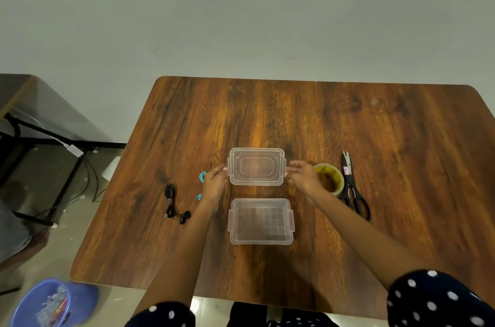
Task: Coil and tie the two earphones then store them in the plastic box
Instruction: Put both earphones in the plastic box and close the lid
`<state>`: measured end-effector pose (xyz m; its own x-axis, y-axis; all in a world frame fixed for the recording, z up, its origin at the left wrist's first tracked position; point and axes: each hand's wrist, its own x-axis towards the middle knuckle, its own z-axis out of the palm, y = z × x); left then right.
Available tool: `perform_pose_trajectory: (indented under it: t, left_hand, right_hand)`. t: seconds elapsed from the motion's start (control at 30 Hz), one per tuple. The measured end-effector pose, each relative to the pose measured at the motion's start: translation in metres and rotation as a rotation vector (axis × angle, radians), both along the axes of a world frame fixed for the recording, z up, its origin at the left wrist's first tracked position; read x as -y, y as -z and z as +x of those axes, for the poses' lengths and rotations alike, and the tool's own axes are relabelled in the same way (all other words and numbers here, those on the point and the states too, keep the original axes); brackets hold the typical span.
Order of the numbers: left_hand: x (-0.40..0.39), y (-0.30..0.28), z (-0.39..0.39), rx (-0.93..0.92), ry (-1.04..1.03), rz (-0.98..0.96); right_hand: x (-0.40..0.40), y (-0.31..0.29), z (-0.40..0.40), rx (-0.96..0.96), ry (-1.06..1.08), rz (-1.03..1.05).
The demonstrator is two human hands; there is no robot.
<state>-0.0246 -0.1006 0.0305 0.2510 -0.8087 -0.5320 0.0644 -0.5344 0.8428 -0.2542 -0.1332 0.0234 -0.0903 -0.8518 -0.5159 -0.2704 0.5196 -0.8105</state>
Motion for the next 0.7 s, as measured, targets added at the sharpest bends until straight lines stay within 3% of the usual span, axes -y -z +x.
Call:
perform_pose_trajectory:
  t: [0.13,0.33,0.43,0.5,0.7]
  left_hand:
    - [-0.002,0.001,-0.002,0.043,0.128,-0.023]
    - [-0.045,-0.02,-0.005,0.432,0.592,-0.209]
    - [-0.078,-0.015,0.0,0.712,0.85,-0.171]
    - [-0.095,-0.004,0.001,0.77,0.95,-0.169]
    - [-0.095,0.012,-0.004,0.868,0.892,-0.226]
  right_hand:
    - [-0.005,0.001,-0.003,0.039,-0.065,-0.008]
    - [-0.05,0.001,-0.019,-0.263,-0.372,-0.317]
    - [-0.085,0.008,-0.031,-0.339,-0.502,-0.486]
    - [-0.101,0.013,-0.034,-0.395,-0.575,-0.528]
    - [-0.106,0.012,-0.028,-0.456,-0.578,-0.599]
